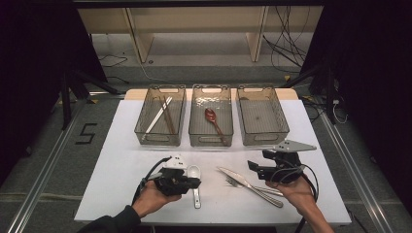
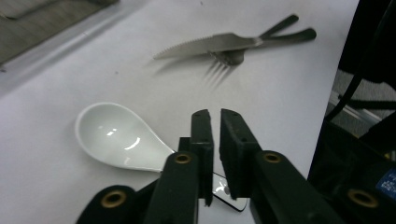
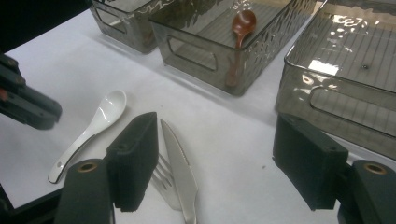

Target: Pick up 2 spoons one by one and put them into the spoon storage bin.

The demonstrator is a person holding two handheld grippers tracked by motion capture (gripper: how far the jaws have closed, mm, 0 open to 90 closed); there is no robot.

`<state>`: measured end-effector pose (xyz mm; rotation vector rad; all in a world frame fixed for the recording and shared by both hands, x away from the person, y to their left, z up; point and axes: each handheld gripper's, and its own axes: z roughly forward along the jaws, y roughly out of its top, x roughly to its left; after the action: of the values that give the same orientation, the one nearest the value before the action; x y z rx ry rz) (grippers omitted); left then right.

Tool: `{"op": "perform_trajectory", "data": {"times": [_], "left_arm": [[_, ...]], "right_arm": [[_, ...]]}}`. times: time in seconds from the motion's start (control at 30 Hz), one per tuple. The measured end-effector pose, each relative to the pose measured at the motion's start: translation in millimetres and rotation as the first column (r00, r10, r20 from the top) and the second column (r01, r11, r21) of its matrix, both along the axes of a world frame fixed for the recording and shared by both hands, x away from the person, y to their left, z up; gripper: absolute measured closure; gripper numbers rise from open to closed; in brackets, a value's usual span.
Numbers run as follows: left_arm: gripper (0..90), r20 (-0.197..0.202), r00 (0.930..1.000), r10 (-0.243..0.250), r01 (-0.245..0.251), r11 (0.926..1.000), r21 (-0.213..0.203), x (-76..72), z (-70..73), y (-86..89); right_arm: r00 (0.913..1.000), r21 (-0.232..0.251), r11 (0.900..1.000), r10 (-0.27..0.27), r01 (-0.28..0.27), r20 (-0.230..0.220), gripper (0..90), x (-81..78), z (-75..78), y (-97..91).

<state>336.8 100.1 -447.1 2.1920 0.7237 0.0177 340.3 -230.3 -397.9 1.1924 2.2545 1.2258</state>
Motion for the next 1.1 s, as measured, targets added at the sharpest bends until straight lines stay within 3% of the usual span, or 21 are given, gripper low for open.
{"op": "perform_trajectory", "data": {"times": [0.23, 0.37, 0.63, 0.93, 1.1], "left_arm": [[88.8, -0.04, 0.9962, -0.077, 0.08, 0.9942, 0.073, -7.4, -14.9, -23.1], [88.8, -0.048, 0.9964, -0.07, 0.074, 0.9938, 0.083, -6.0, -16.3, -22.3], [88.8, -0.09, 0.9922, -0.086, 0.098, 0.9863, 0.133, -5.5, -27.3, -24.2], [88.8, -0.121, 0.9879, -0.097, 0.115, 0.9808, 0.157, -4.5, -25.8, -23.2], [88.8, -0.147, 0.984, -0.101, 0.129, 0.9723, 0.195, -3.4, -23.1, -17.6]], "right_arm": [[1.0, 0.0, 1.0, 0.007, -0.007, 0.001, 32.2, -0.2, 0.5, 1.2], [1.0, 0.003, 1.0, 0.008, -0.008, 0.003, 32.2, -0.2, 0.7, 0.9], [0.9999, 0.003, 0.9999, 0.015, -0.015, 0.005, 32.3, 0.4, 0.8, 1.7], [0.9998, 0.003, 0.9998, 0.019, -0.019, 0.006, 32.3, 0.5, 1.0, 2.1], [0.9998, 0.005, 0.9998, 0.019, -0.019, 0.005, 32.4, 0.3, 1.9, 1.4]]}}
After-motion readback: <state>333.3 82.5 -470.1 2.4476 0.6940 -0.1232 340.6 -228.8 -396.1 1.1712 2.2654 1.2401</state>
